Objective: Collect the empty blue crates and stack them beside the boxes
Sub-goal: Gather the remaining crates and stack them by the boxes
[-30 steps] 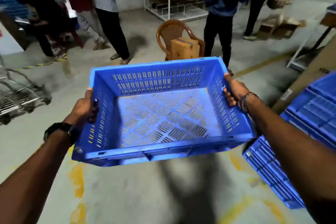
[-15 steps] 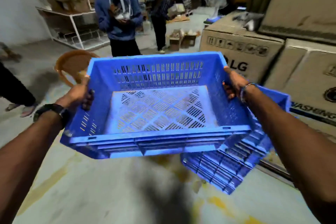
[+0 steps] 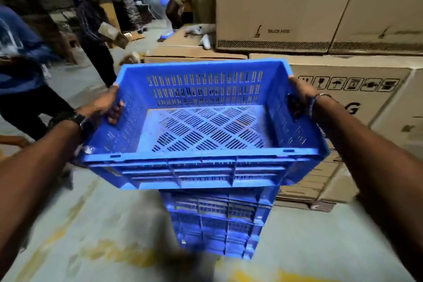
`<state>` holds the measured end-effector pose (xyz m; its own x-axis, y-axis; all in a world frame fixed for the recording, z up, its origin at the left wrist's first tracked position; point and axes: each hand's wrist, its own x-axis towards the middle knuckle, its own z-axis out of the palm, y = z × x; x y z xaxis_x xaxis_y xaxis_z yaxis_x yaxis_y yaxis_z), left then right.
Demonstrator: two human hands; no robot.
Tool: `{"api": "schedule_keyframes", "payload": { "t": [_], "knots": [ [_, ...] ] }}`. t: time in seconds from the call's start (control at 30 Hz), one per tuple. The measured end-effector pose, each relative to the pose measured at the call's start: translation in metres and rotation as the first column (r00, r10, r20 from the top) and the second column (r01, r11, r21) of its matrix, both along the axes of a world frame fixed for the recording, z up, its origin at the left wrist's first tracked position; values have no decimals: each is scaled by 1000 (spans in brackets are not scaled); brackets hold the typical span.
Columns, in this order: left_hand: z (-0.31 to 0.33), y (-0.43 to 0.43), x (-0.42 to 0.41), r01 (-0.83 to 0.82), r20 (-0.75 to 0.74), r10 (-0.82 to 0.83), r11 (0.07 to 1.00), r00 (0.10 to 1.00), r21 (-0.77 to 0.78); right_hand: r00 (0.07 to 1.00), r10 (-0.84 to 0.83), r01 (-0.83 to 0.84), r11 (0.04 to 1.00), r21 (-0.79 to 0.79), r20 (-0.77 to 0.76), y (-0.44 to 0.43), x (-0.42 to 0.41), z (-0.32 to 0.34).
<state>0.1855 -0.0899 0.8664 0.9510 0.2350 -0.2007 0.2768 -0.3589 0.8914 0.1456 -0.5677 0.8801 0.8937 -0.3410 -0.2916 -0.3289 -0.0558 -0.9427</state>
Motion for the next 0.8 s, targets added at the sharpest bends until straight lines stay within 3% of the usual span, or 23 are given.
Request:
{"api": "schedule_keyframes", "payload": {
  "t": [0.1,0.3,0.8],
  "knots": [
    [-3,-35,52,30,-48,-29,999,998,26,996,-84,85,996,29,-29,-27,17,-7],
    [-19,-71,128,158,-130,-166,985,977,-67,982,-173,177,983,40,-78,-60,45,-30],
    [-59,-67,173,128,-129,-133,991,983,-48,971,-162,165,986,4,-177,-59,94,-72]
  ]
}}
